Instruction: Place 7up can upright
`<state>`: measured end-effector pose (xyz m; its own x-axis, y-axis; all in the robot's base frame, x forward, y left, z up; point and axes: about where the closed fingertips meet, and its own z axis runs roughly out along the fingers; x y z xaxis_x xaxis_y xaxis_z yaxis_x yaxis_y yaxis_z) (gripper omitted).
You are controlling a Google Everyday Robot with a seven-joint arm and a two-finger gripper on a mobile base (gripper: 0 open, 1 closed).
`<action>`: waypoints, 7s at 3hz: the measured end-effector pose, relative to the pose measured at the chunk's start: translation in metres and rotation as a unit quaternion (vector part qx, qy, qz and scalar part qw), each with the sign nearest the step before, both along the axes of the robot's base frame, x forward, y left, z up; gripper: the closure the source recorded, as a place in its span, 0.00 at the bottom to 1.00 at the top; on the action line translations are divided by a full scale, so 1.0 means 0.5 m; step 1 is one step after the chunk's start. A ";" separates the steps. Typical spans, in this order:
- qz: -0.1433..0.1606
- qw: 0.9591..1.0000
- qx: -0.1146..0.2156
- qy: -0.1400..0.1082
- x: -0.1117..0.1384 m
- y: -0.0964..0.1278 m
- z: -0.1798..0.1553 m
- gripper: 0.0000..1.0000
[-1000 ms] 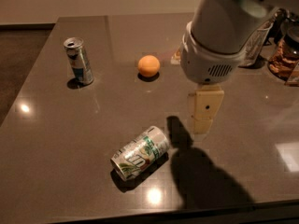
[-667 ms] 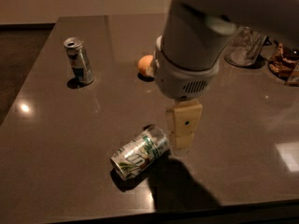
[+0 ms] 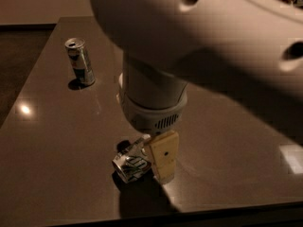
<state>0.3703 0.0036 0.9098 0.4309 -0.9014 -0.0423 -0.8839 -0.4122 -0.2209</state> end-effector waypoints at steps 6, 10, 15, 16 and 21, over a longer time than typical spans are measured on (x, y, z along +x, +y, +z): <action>0.004 0.996 0.009 0.090 0.046 -0.021 -0.081 0.88; -0.181 0.905 0.357 0.143 0.113 -0.060 0.045 1.00; -0.202 0.778 0.575 0.153 0.097 -0.027 0.000 1.00; -0.192 0.758 0.604 0.155 0.092 -0.027 -0.017 1.00; -0.166 0.731 0.644 0.154 0.092 -0.021 -0.056 0.13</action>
Offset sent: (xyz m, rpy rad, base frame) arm -0.0026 -0.0012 -0.0827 -0.1185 0.1354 0.1436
